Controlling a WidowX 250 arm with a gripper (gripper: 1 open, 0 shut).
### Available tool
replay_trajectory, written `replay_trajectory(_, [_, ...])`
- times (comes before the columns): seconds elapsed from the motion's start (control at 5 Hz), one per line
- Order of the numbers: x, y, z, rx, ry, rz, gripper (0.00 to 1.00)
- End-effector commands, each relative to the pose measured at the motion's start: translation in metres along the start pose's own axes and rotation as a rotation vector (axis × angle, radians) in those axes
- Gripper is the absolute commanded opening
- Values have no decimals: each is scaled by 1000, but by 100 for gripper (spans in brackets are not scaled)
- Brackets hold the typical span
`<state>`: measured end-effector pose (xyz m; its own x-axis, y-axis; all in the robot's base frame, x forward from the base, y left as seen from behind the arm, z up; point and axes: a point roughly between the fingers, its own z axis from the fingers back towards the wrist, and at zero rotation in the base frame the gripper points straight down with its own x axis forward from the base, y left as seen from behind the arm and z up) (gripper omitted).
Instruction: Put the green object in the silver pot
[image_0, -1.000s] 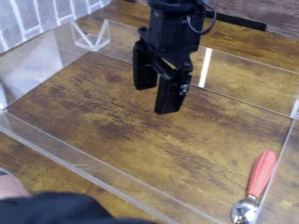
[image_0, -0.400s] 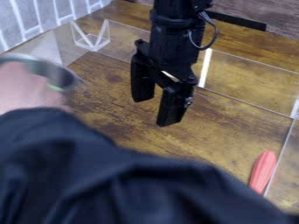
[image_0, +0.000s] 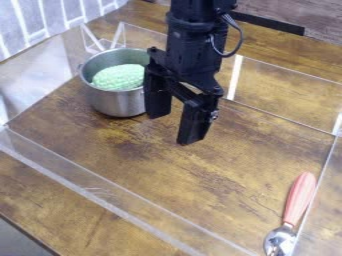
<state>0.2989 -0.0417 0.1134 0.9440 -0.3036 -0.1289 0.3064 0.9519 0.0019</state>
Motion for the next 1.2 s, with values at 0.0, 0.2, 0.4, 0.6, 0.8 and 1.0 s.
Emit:
replay_trajectory(0.0, [4,8,14,10,-35,46,100])
replay_trajectory(0.2, [10,12,11,11,-48,55,100])
replay_trajectory(0.4, [17,18,9,14,-76,68,100])
replay_trajectory(0.6, [17,16,3,18,-94,73,100])
replay_trajectory(0.8, [12,9,-2,26,-102,65,100])
replay_trajectory(1.0, [14,14,10,54,-103,27,100])
